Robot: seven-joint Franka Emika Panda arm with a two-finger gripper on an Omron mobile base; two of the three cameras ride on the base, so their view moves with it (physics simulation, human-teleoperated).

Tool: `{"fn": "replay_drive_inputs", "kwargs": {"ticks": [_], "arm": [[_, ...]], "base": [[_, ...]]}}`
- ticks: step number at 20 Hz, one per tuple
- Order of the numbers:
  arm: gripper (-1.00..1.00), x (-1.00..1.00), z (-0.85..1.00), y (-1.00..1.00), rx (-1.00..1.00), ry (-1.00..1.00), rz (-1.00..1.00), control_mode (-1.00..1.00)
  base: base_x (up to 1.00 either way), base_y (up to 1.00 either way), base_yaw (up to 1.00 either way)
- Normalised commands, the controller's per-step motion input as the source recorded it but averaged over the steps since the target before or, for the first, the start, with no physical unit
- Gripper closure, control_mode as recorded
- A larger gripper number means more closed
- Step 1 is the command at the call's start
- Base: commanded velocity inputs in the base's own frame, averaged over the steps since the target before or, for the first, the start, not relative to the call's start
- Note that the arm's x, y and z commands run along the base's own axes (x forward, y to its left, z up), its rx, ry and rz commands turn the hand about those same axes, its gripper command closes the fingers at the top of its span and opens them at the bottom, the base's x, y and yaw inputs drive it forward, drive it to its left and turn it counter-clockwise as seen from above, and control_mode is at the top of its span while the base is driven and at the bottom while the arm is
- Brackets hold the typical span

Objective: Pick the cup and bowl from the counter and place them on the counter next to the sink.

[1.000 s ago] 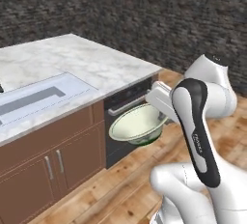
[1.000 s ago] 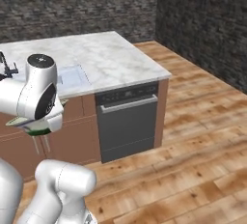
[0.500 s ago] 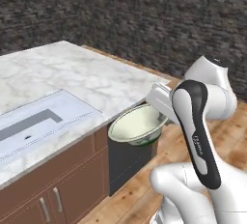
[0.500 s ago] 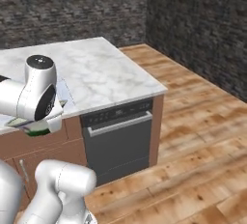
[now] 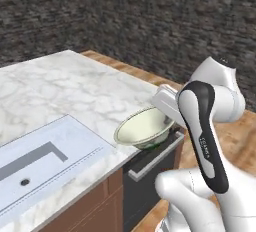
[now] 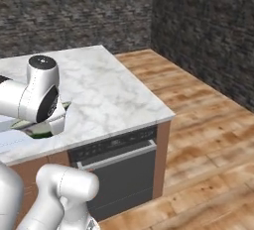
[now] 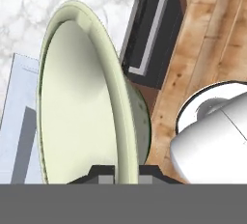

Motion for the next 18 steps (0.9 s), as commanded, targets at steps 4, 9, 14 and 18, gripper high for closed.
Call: {"fn": "replay_drive_inputs", "kwargs": {"ticks": [4,9,14,18], "arm": [[1.0,0.0,0.0,0.0,0.0,0.0,0.0,1.0],[1.0,0.0,0.0,0.0,0.0,0.0,0.0,1.0],[1.0,0.0,0.0,0.0,0.0,0.0,0.0,1.0],[1.0,0.0,0.0,0.0,0.0,0.0,0.0,1.0]], "base": [[0.67,-0.05,0.31],[0.3,-0.3,0.48],[0.15,-0.44,0.27],[0.0,0.0,0.0]]}}
